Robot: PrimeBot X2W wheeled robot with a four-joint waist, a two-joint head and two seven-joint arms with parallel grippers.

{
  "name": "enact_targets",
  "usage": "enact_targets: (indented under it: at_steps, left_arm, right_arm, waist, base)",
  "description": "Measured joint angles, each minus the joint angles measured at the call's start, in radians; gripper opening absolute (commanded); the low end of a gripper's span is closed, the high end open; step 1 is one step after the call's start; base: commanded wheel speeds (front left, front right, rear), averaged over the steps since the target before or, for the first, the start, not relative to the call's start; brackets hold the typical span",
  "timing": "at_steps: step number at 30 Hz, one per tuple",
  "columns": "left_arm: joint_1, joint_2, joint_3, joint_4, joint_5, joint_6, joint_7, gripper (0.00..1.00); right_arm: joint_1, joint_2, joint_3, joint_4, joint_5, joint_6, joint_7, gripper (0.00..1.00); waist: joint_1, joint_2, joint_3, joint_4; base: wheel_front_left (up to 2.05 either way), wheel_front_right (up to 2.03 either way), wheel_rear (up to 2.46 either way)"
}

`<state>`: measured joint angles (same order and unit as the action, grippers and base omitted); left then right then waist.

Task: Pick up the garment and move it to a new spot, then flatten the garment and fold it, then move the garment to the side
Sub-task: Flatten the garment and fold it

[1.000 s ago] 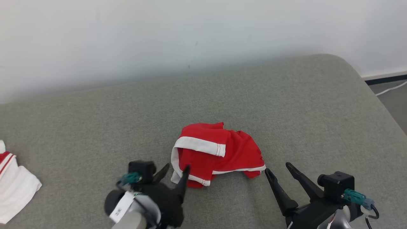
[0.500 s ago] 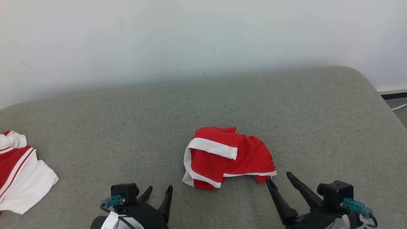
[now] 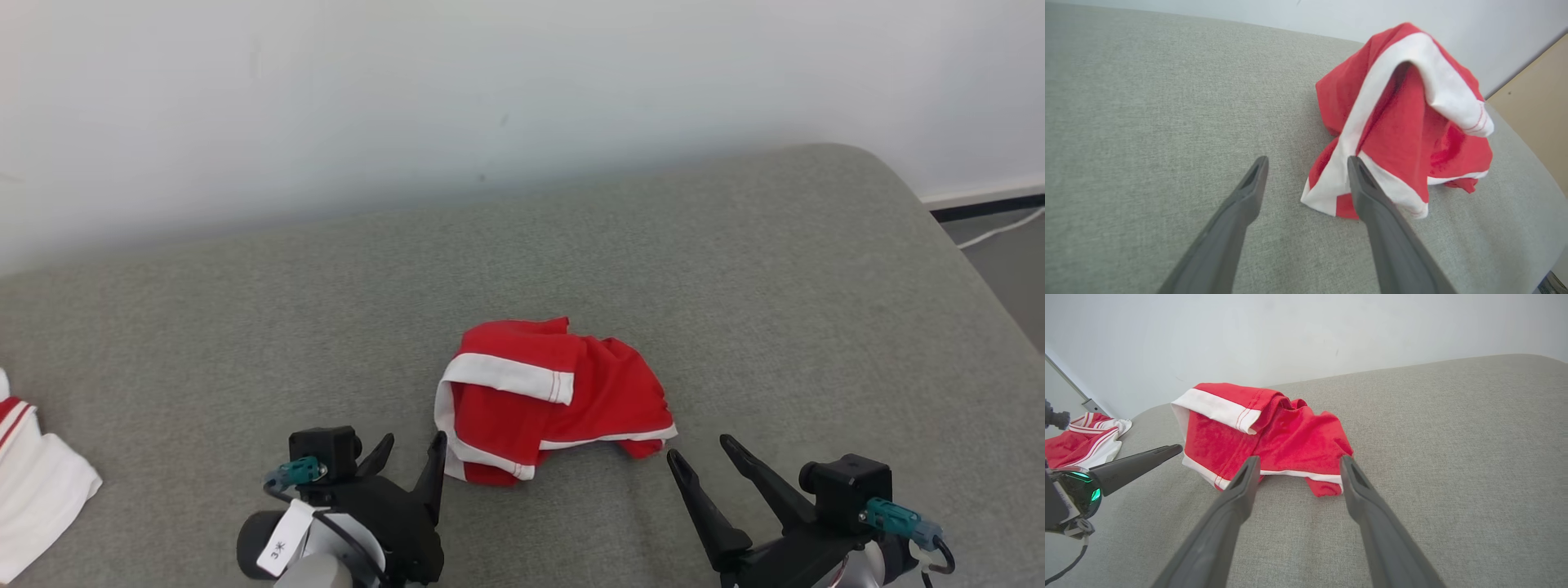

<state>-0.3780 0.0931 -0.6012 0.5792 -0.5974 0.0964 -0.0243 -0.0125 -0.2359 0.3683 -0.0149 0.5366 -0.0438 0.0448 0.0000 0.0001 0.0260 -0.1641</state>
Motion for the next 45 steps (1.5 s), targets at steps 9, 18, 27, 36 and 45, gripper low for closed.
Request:
enact_targets:
  at_steps: [9,18,27,36,45]
  left_arm:
    - [-0.043,-0.012,-0.001,0.043,0.019,0.009,-0.004,1.0]
    - [-0.078,-0.02,-0.006,0.081,0.026,0.009,-0.021,0.0]
    - [-0.148,-0.008,0.016,0.049,0.041,0.009,-0.066,0.0]
    - [-0.328,0.022,0.015,-0.069,0.129,0.01,-0.101,0.0]
    - [-0.444,-0.011,-0.055,-0.2,0.211,0.018,-0.08,0.0]
  right_arm:
    - [-0.003,0.0,0.003,0.006,0.0,0.005,0.001,1.0]
    - [-0.004,-0.003,-0.009,0.016,0.0,0.004,-0.001,1.0]
    - [0.003,-0.003,-0.009,0.021,0.0,0.001,-0.002,1.0]
    - [0.003,0.001,0.003,0.032,0.0,0.0,-0.002,1.0]
    - [0.002,0.019,0.025,0.045,0.001,0.009,-0.002,1.0]
  waist:
    - [0.0,0.0,0.019,-0.051]
    - [0.0,0.0,0.024,-0.063]
    - [0.0,0.0,-0.002,-0.046]
    - [0.0,-0.0001,-0.024,-0.032]
    - [0.0,-0.0002,-0.042,-0.054]
  base:
    - [0.0,0.0,0.0]
    - [0.0,0.0,0.0]
    - [0.0,0.0,0.0]
    - [0.0,0.0,0.0]
    - [0.0,0.0,0.0]
